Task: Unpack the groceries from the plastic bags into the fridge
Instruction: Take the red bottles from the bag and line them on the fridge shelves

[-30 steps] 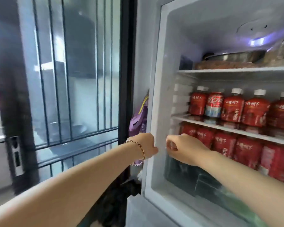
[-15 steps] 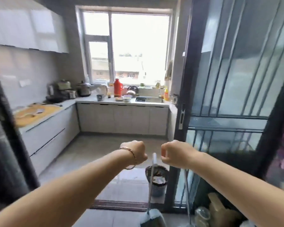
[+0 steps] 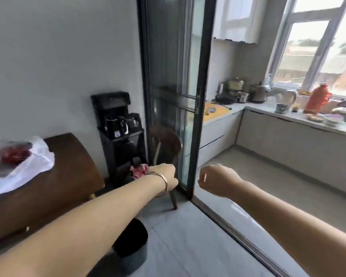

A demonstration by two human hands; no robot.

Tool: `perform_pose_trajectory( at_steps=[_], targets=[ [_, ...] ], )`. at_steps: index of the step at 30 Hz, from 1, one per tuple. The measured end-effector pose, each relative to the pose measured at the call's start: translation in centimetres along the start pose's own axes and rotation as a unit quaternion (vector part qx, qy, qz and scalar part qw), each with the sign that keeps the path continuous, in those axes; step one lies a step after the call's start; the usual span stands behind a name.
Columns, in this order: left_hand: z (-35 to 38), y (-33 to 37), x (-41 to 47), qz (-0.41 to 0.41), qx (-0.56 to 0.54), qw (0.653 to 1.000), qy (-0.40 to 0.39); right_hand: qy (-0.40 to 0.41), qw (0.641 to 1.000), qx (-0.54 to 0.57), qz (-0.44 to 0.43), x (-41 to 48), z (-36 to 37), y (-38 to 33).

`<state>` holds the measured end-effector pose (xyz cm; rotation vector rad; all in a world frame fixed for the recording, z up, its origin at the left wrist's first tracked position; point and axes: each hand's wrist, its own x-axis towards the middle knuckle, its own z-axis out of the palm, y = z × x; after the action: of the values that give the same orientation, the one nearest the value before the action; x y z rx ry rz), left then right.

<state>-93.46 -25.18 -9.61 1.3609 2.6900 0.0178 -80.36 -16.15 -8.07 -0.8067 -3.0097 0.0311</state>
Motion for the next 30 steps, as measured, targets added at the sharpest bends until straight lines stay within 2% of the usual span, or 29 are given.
perform_pose_trajectory(
  at_steps=[5, 7, 13, 20, 24, 30],
  targets=[
    [1.3, -14.2, 0.3, -0.136, -0.049, 0.989, -0.025, -0.05, 0.991, -0.018, -0.123, 10.0, 2.9, -12.1],
    [1.7, -17.3, 0.1, -0.162, -0.054, 0.985, -0.025, -0.063, 0.984, -0.036, -0.163, 11.9, 3.0, -15.0],
    [3.1, -31.1, 0.5, -0.304, -0.081, 0.949, -0.024, -0.091, 0.958, 0.016, -0.271, 22.7, 6.6, -27.6],
    [1.9, -43.7, 2.1, -0.423, -0.116, 0.899, 0.002, -0.104, 0.925, 0.043, -0.363, 33.9, 8.2, -38.7],
    [2.4, -49.7, 1.7, -0.463, -0.128, 0.876, 0.037, -0.12, 0.912, 0.067, -0.387, 37.8, 9.8, -45.4],
    [4.1, -60.1, 2.2, -0.49, -0.135, 0.861, 0.032, -0.138, 0.894, 0.062, -0.421, 42.5, 12.4, -55.9]
  ],
)
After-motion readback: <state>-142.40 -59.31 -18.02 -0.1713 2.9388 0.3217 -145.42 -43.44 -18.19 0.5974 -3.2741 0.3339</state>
